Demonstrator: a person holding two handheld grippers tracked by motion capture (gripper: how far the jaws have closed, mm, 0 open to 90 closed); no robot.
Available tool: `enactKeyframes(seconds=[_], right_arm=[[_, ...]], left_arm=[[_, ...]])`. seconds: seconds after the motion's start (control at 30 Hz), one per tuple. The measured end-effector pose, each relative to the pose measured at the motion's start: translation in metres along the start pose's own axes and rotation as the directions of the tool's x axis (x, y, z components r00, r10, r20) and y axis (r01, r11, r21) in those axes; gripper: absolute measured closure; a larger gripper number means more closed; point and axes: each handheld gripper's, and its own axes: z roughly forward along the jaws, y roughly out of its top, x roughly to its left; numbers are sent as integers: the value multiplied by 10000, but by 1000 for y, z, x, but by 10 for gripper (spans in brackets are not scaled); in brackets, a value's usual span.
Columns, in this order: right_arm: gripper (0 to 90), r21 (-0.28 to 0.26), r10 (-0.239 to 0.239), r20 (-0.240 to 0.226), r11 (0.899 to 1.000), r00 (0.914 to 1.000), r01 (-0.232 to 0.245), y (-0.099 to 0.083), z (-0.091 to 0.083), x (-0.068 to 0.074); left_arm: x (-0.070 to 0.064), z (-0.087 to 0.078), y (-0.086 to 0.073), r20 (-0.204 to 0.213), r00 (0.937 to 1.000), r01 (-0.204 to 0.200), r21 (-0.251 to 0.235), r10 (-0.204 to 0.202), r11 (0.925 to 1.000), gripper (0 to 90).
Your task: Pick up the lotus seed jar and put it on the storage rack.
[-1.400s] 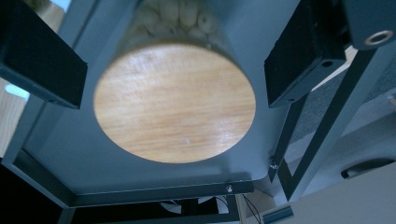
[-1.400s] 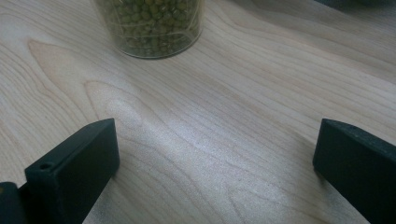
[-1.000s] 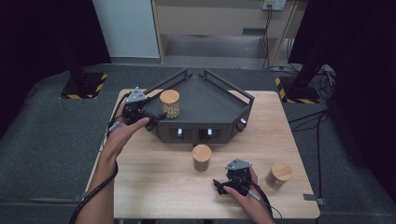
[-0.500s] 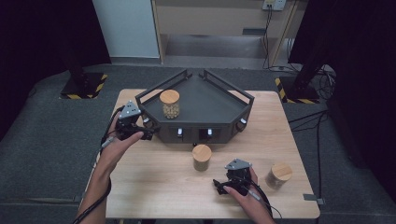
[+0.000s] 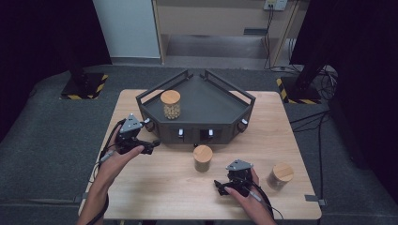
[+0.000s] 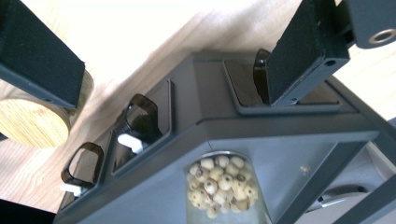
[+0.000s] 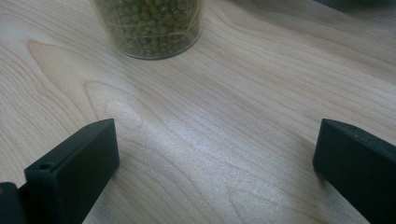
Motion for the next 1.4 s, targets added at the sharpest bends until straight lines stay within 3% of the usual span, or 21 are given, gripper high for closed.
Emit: enactKeyframes(seconds=[0.4,0.83,1.4], right_arm=[[4,-5,15,4,10000,10000,-15,0,0,0],[6,-10,17,19,10000,10000,-17,0,0,1],[6,-17,27,21,10000,10000,-27,0,0,1]], left_arm=[[-19,-12,-23,-202,9995,266,265,-261,9993,37],[-40,-9,-38,-306,9991,307,516,-292,9982,36],[-55,-19,-58,-547,9975,496,748,-456,9960,30]])
